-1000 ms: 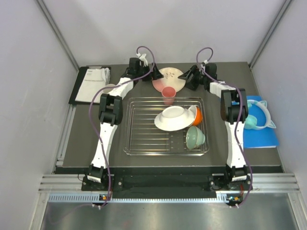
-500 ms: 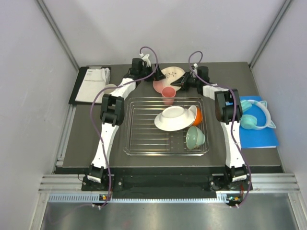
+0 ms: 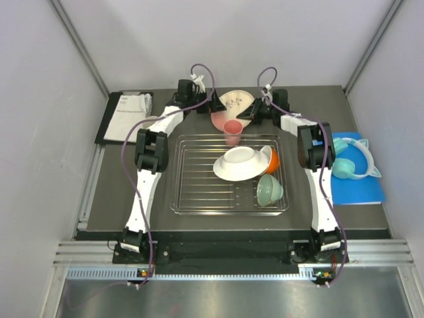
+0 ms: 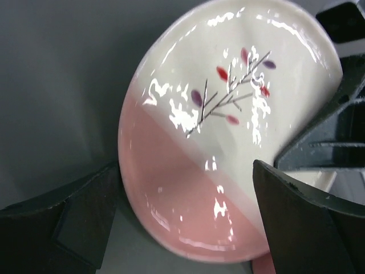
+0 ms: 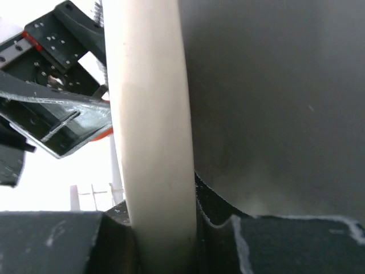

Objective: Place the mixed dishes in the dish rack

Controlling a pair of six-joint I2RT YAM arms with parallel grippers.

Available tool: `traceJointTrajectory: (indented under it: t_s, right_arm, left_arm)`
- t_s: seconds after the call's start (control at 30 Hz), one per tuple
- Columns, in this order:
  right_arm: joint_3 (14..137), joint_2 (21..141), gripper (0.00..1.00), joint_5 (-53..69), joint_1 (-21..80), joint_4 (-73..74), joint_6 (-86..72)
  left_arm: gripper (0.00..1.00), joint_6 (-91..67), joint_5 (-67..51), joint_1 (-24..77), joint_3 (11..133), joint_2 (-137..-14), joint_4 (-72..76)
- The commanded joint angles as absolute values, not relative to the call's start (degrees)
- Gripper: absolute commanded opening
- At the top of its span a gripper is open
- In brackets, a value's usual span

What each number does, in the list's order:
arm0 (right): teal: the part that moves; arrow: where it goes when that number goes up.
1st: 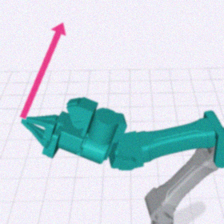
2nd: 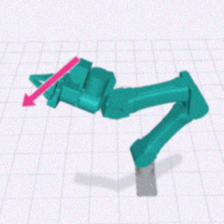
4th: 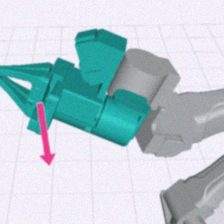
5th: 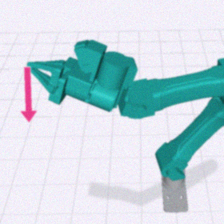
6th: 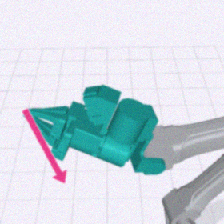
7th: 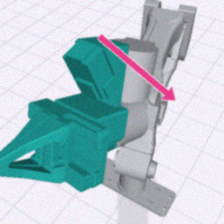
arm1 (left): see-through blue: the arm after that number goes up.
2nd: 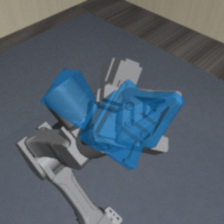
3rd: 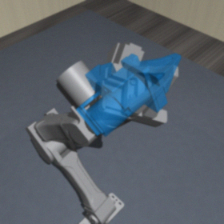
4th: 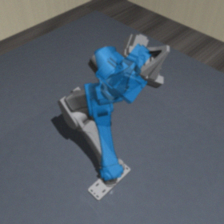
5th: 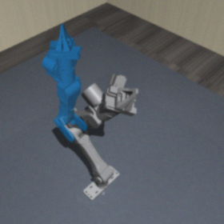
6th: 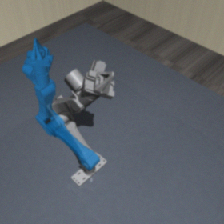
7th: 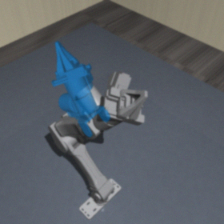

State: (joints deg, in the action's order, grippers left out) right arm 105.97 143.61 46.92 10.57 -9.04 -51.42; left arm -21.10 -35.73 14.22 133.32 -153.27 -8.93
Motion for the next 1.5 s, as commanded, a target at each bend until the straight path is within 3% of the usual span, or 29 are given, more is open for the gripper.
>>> traceJointTrajectory:
  t_s: [0.0,0.17,0.47,0.77,0.97,1.13,1.47]
  right_arm:
    - [116.08,135.01,0.00,41.41,9.41,-1.08,-34.47]
    - [118.65,132.54,0.00,41.05,6.16,-0.88,-33.57]
    - [120.41,121.83,0.00,38.85,5.10,2.72,-31.03]
    - [106.38,90.85,0.00,36.57,9.66,10.61,-19.99]
    - [90.28,65.53,0.00,19.90,24.77,20.73,-0.45]
    - [75.97,45.58,0.00,16.88,31.90,23.12,6.24]
    - [78.93,35.34,0.00,17.95,34.53,44.90,13.97]
  left_arm:
    - [0.99,-23.82,-44.03,9.15,132.11,-142.15,-16.42]
    - [0.99,-19.71,-44.03,3.52,118.85,-128.51,-17.04]
    - [0.99,-17.15,-45.00,-1.84,114.45,-113.66,-24.86]
    - [0.99,-9.60,-43.24,-3.34,106.18,-97.57,-38.22]
    - [0.99,-1.85,-37.54,-3.16,97.66,-85.46,-45.35]
    - [0.99,1.23,-34.72,-3.25,90.71,-78.14,-46.84]
    - [0.99,0.18,-32.78,-3.16,88.33,-75.41,-47.55]
